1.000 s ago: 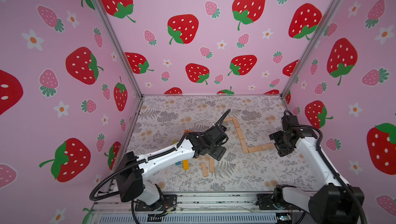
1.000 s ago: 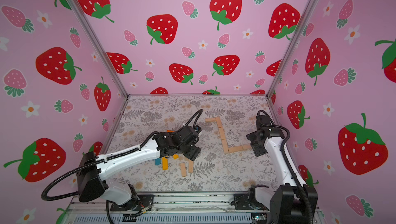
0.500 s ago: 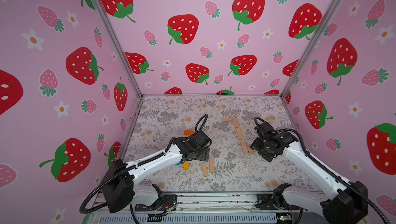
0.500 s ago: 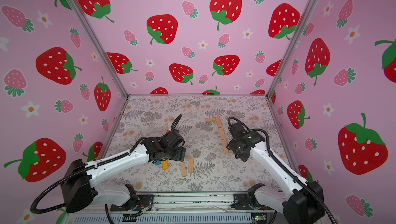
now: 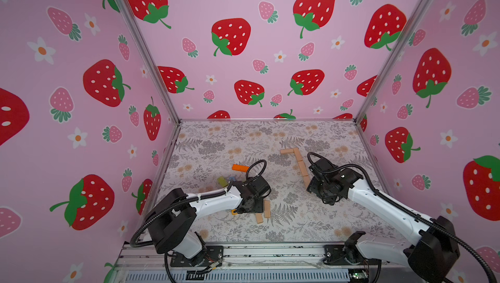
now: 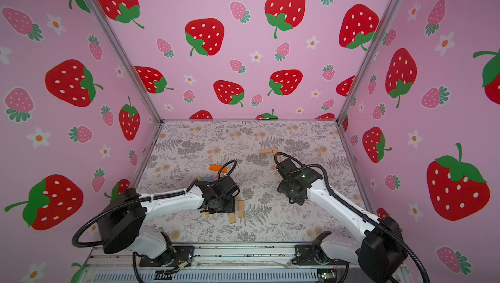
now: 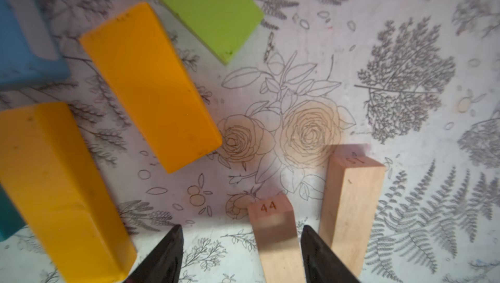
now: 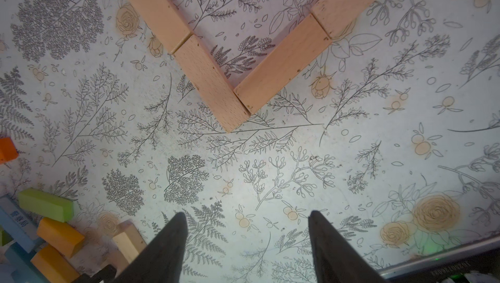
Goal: Assemble a giraffe with building blocks
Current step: Pick up the building block from the center of the board, then assemble the building block at the center of the board.
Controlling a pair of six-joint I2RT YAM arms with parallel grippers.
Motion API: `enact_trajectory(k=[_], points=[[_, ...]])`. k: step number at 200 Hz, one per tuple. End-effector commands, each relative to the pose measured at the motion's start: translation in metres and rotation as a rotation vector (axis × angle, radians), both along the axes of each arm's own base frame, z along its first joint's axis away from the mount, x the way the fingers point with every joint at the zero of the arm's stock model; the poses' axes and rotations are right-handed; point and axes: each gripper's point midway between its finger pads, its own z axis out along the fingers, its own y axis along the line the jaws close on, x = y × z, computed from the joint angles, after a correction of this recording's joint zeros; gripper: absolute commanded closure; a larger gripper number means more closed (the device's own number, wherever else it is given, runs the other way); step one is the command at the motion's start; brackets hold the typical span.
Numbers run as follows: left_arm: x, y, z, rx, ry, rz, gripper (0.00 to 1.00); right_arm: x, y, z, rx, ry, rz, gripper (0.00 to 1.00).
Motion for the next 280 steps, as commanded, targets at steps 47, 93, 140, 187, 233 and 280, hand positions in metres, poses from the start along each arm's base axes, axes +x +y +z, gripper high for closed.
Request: enact_trajectory(k=[47,93,140,187,233,280], points=[[-0.001,-0.014,-0.008,-0.008,0.012,0.038,0.48,-0.002,-0.009,-0.004,-0.038,-0.008,-0.021,0.29],[-0.005,-0.017,0.001,0.002,0.002,0.007,0.72,-0.002,-0.009,-0.005,-0.039,-0.005,-0.026,0.29],[0.000,-0.013,0.057,0.057,-0.085,-0.061,0.85,0.001,-0.021,0.013,-0.033,-0.050,-0.045,0.29],[0.002,-0.083,0.108,0.007,-0.150,-0.245,0.87,-0.004,-0.068,0.026,0.020,-0.075,-0.192,0.29],[-0.002,-0.173,0.088,-0.033,-0.101,-0.387,0.87,-0.020,-0.119,0.045,0.057,-0.118,-0.372,0.27],[-0.013,-0.235,0.048,-0.020,-0.042,-0.505,0.87,-0.029,-0.123,0.037,0.128,-0.106,-0.423,0.27]])
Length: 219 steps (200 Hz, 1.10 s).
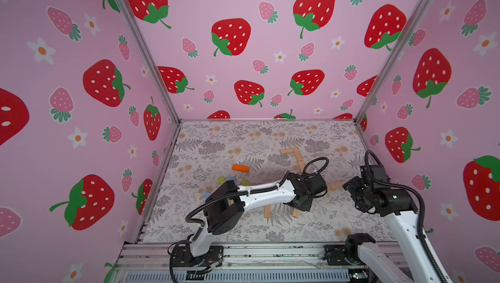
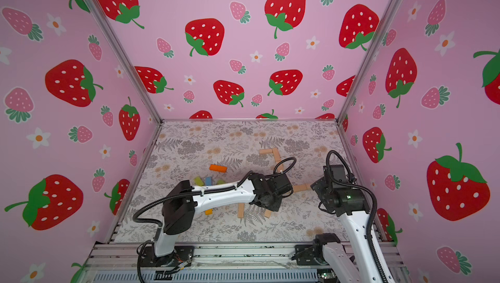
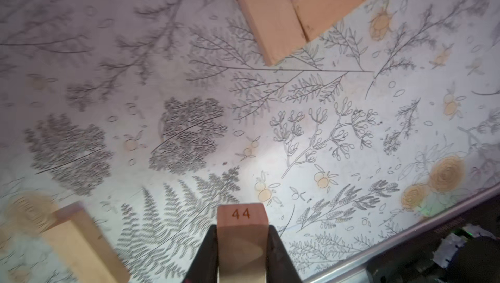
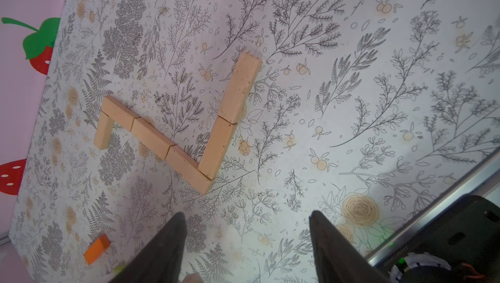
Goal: Assemble a giraffe with building blocks
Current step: Assemble the building block at the center of the board.
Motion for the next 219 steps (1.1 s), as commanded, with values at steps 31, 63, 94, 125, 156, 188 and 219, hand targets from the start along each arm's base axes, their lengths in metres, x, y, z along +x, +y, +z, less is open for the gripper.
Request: enact_trajectory(k=[31,63,94,125,156,188,219], points=[[-0.012,-0.041,-0.020,0.043,0.032,-0.115,0.87,-0.016,0.005,-0.019,0.049,0.071,0.017,0.27],[-0.006,-0.051,-0.034,0.062,0.026,-0.115,0.86,-0.019,0.004,-0.022,0.046,0.073,0.015,0.27],[0.008,-0.051,-0.040,0.105,0.002,-0.100,0.85,-0.019,0.003,-0.024,0.044,0.078,0.014,0.27],[0.020,-0.047,-0.044,0.128,-0.005,-0.068,0.83,-0.017,0.003,-0.023,0.042,0.073,0.015,0.27],[0.029,-0.045,-0.042,0.116,0.005,-0.044,0.68,-0.016,0.003,-0.023,0.043,0.077,0.017,0.27],[0.020,-0.049,-0.032,0.080,0.046,-0.072,0.48,-0.014,0.003,-0.023,0.044,0.077,0.017,0.27],[0.000,-0.037,-0.024,0.065,0.075,-0.085,0.43,-0.013,0.004,-0.020,0.044,0.071,0.022,0.27]])
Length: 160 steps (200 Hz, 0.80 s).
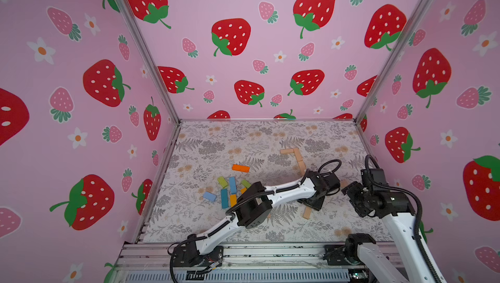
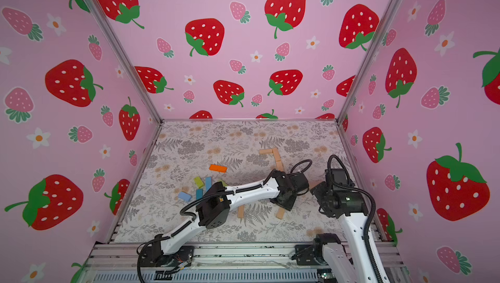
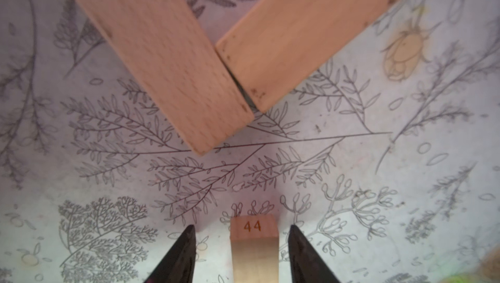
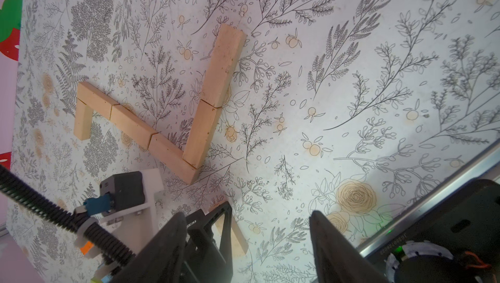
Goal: Assemble a giraffe with building blocks
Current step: Assemble the building block at the center of the board.
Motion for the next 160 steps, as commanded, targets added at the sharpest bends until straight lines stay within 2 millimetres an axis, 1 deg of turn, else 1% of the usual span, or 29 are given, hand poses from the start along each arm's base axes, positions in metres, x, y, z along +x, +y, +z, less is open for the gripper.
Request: enact_trajectory(k=[1,14,34,49,88,114,138,160], points=[[-0.021,0.004,0.022,-0.032,0.024,-0.018,0.43,-0.004,0.000,0.000,-0.004,0.019,0.011,0.27],[-0.030,0.010,0.020,-0.028,0.042,-0.022,0.46,-0.004,0.000,0.000,-0.004,0.018,0.011,0.27],[-0.035,0.014,0.019,-0.019,0.047,-0.022,0.52,-0.003,0.000,-0.002,-0.005,0.022,0.012,0.28],[-0.037,0.013,0.017,-0.020,0.054,-0.027,0.56,-0.003,0.000,-0.004,-0.005,0.028,0.012,0.28],[-0.040,0.008,0.006,-0.013,0.072,-0.035,0.62,-0.005,0.000,-0.005,-0.006,0.034,0.014,0.28],[-0.035,0.008,0.001,0.008,0.061,-0.036,0.61,-0.006,0.000,-0.005,-0.004,0.031,0.012,0.28],[-0.033,0.007,0.003,0.010,0.049,-0.035,0.54,-0.006,0.000,-0.005,-0.005,0.033,0.016,0.28],[-0.032,0.009,0.008,0.012,0.037,-0.037,0.51,-0.006,0.000,-0.006,-0.006,0.034,0.016,0.28]])
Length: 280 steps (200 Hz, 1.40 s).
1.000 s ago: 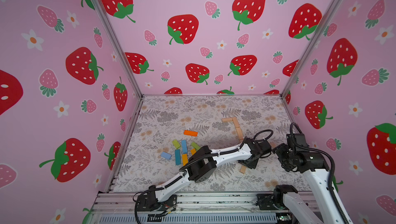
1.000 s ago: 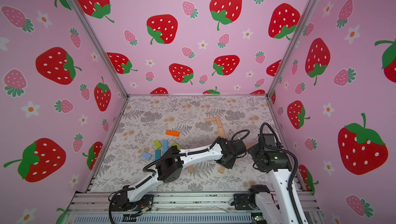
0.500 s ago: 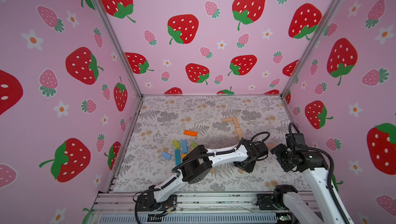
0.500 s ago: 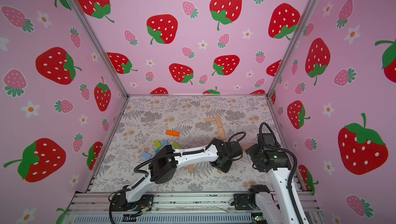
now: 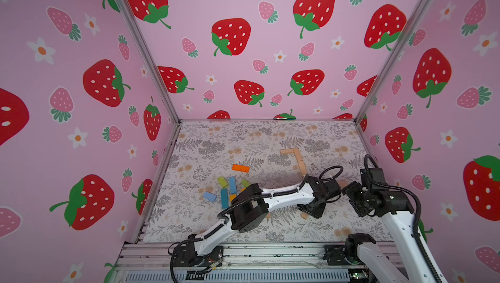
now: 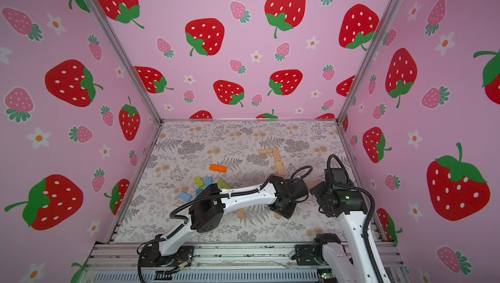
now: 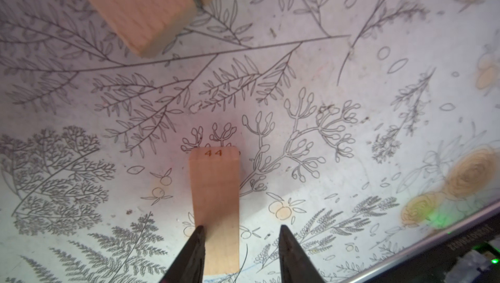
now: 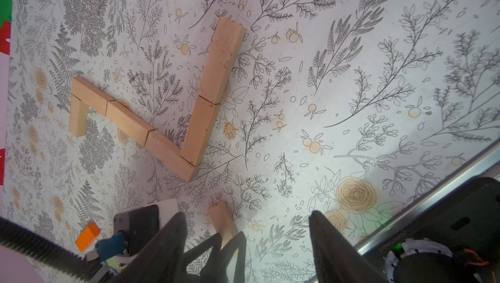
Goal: Assemble a giraffe with building blocks
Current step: Assemble the building block at the center of the board.
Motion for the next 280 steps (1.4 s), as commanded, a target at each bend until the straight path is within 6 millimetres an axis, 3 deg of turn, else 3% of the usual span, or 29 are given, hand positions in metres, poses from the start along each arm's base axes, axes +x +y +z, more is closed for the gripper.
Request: enact_trajectory(k=[1,61,86,116,159,226,280], points=[[0.005,0.006,-0.004,0.046,-0.023,0.010,0.51,-0.005,-0.002,-0.003,-0.010,0.020,0.007,0.28],[0.006,0.011,0.013,0.030,-0.051,0.002,0.46,-0.005,-0.001,-0.005,-0.009,0.025,0.009,0.28],[0.007,0.014,0.004,0.048,-0.047,0.003,0.47,-0.005,-0.001,-0.004,-0.007,0.023,0.008,0.28],[0.008,0.014,-0.014,0.072,-0.036,0.003,0.51,-0.006,-0.001,-0.005,-0.006,0.025,0.010,0.28],[0.009,0.010,-0.024,0.084,-0.031,-0.005,0.62,-0.007,-0.002,-0.005,-0.009,0.027,0.007,0.28],[0.028,0.000,-0.025,0.074,-0.056,-0.002,0.73,-0.007,-0.002,-0.006,-0.009,0.028,0.007,0.28],[0.046,-0.004,-0.023,0.077,-0.065,0.027,0.73,-0.006,-0.002,-0.007,-0.007,0.029,0.007,0.28]])
